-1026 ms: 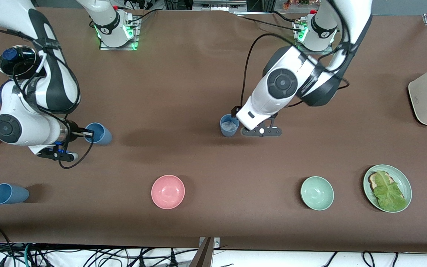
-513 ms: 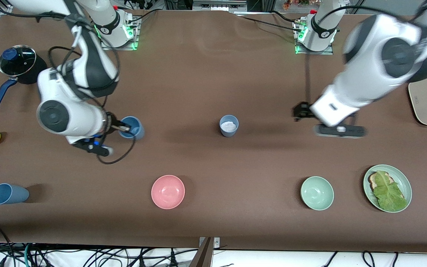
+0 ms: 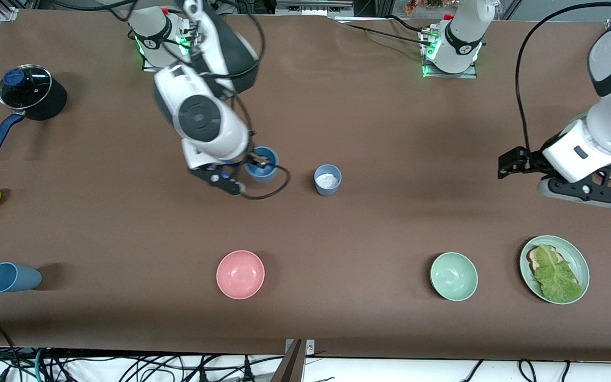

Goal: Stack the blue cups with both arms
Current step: 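Release the tissue cup and withdraw the left gripper while the right gripper lifts, then lower the blue cup into the tissue cup and open the right gripper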

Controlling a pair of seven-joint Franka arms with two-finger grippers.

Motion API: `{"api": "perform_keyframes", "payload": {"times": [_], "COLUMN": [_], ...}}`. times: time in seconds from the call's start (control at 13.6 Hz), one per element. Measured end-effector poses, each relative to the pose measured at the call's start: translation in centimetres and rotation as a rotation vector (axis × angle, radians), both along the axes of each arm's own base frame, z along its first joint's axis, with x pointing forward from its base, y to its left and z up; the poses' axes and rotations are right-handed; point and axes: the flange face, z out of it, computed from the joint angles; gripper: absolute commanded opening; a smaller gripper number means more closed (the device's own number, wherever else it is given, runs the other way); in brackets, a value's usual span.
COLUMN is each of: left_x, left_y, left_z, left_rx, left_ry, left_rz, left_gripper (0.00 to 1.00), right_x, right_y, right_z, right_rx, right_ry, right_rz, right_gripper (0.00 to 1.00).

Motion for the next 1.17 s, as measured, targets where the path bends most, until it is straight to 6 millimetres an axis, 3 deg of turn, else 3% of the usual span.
{"api": "perform_keyframes", "payload": {"times": [0.15,0.37,0.59,1.17], "left_x": [-1.5,-3.7,-5.4,-5.6], "left_y": [1.8,3.6,2.8,0.6], "left_z": [1.0,3.0,3.6,3.4], "left_rx": [0.014,0.017,0.018,0.019], "left_ry": [-0.015,-0.039,0.006,0.019], "left_rz": [0.032,0.057,0.041,0.002], "left_gripper": [1.0,1.0,1.0,1.0], "right_x": [-0.5,-1.1,-1.1,-2.3], "right_y": [3.9,7.6,8.7,10.8], "right_z": [-0.3,-2.0,-2.7,-5.0], "right_rx": [0.026,0.064,0.088,0.093], "right_ry": [-0.038,-0.08,-0.101,-0.097], "right_rz": [-0.041,-0.101,-0.12,-0.114], "right_gripper": [0.0,0.0,0.0,0.0]}}
